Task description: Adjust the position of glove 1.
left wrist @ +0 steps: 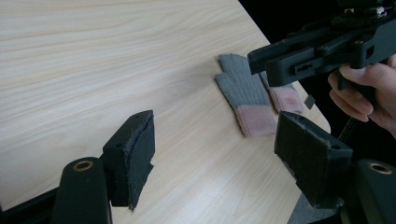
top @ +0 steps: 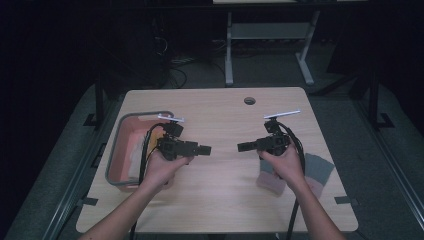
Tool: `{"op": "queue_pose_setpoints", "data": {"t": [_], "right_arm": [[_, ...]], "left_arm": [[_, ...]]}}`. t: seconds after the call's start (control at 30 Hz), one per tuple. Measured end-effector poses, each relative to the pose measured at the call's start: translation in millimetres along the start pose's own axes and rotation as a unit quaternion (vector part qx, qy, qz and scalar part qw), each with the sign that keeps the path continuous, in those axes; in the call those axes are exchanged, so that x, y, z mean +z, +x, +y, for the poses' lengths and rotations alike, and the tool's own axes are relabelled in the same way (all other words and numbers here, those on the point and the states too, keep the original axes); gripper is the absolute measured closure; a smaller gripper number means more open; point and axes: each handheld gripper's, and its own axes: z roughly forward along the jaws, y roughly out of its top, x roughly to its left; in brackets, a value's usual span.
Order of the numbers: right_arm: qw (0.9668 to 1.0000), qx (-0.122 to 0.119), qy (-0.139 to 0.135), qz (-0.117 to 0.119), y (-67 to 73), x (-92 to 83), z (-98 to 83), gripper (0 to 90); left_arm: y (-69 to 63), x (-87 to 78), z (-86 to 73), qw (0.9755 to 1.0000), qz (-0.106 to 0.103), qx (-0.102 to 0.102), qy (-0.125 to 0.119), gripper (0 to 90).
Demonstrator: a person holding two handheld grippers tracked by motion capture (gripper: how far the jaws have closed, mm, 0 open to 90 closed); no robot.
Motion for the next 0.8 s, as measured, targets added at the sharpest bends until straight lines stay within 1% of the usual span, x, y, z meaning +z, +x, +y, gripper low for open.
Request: {"op": "queue_pose_setpoints", "data": {"t": [0.07, 0.13, 0.23, 0.27, 0.33, 0.4, 0.47, 0.53, 0.63, 0.67, 0.8], "right_arm": [[1.0000, 0.001, -0.003, -0.001, -2.9, -3.8, -2.2, 50.8], [1.0000, 0.005, -0.005, -0.007, -7.8, -9.8, -5.9, 49.8], [0.9999, 0.004, -0.005, -0.009, -10.9, -13.1, -8.6, 49.3], [0.9999, 0.007, -0.005, -0.014, -14.9, -18.2, -12.7, 49.1], [0.9998, 0.009, -0.006, -0.016, -16.3, -19.9, -14.2, 48.9], [0.9996, 0.014, -0.011, -0.021, -23.4, -27.4, -20.4, 48.6], [0.9996, 0.015, -0.012, -0.023, -25.9, -29.8, -22.3, 48.6], [0.9993, 0.020, -0.017, -0.026, -31.4, -37.2, -27.2, 48.6], [0.9992, 0.023, -0.016, -0.030, -35.2, -42.1, -30.1, 48.6], [0.9990, 0.024, -0.015, -0.036, -37.9, -45.6, -32.8, 48.5], [0.9985, 0.028, -0.018, -0.043, -43.4, -51.6, -38.0, 48.4]], "left_arm": [[-2.7, 3.3, 0.3, 1.0000, -0.003, 0.003, 0.001, 28.7], [-6.9, 8.3, 0.3, 0.9999, -0.010, 0.007, 0.002, 28.4], [-10.3, 12.2, 0.2, 0.9999, -0.013, 0.008, 0.003, 28.0], [-13.0, 16.1, 0.1, 0.9998, -0.016, 0.012, 0.008, 27.6], [-15.0, 18.7, -0.2, 0.9998, -0.018, 0.009, 0.005, 27.2], [-17.8, 23.5, -0.7, 0.9996, -0.022, 0.016, 0.011, 27.0], [-22.0, 29.5, -1.5, 0.9994, -0.027, 0.014, 0.014, 26.7], [-24.6, 33.9, -1.8, 0.9993, -0.030, 0.017, 0.014, 26.6], [-28.8, 41.6, -2.8, 0.9990, -0.034, 0.020, 0.019, 26.6], [-30.1, 44.3, -3.2, 0.9989, -0.038, 0.021, 0.020, 26.5], [-35.0, 52.9, -4.0, 0.9985, -0.045, 0.022, 0.021, 26.3]]}}
